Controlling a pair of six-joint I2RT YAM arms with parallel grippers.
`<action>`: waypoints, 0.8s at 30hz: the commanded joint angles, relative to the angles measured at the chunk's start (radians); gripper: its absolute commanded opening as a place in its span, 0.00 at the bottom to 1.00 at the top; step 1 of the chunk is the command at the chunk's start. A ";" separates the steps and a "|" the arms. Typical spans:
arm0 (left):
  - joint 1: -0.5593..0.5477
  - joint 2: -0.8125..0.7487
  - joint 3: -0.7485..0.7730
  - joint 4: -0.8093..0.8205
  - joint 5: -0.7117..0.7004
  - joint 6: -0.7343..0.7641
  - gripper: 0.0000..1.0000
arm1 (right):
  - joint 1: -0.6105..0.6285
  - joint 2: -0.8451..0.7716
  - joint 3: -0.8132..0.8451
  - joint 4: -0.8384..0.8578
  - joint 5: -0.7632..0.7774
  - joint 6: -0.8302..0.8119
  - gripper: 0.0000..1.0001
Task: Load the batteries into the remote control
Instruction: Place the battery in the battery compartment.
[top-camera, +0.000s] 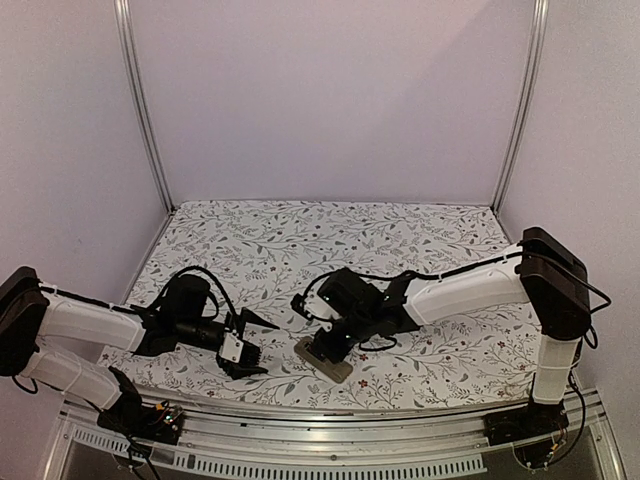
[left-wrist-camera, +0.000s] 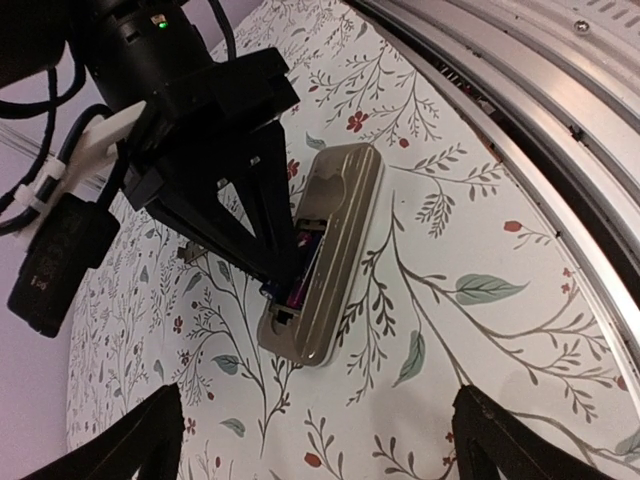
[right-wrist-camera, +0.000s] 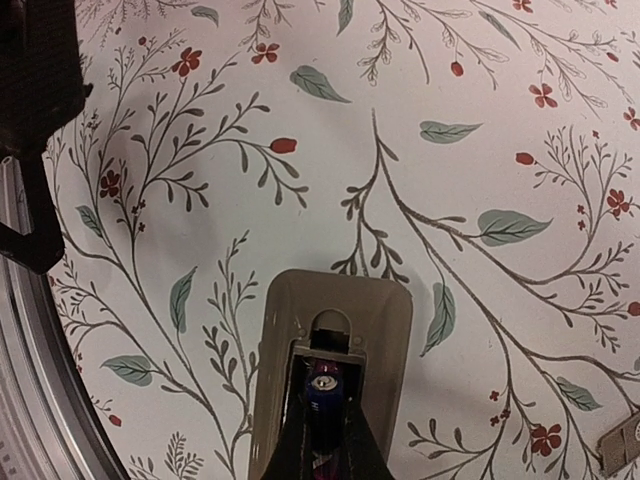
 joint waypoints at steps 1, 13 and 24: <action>-0.010 -0.015 0.001 0.002 0.005 -0.012 0.93 | 0.021 0.010 0.028 -0.103 0.027 -0.016 0.00; -0.010 -0.022 0.000 -0.003 0.004 -0.014 0.93 | 0.021 -0.002 0.076 -0.141 0.058 -0.024 0.34; -0.011 -0.021 0.000 -0.005 0.006 -0.013 0.94 | 0.021 -0.022 0.111 -0.145 0.063 -0.040 0.31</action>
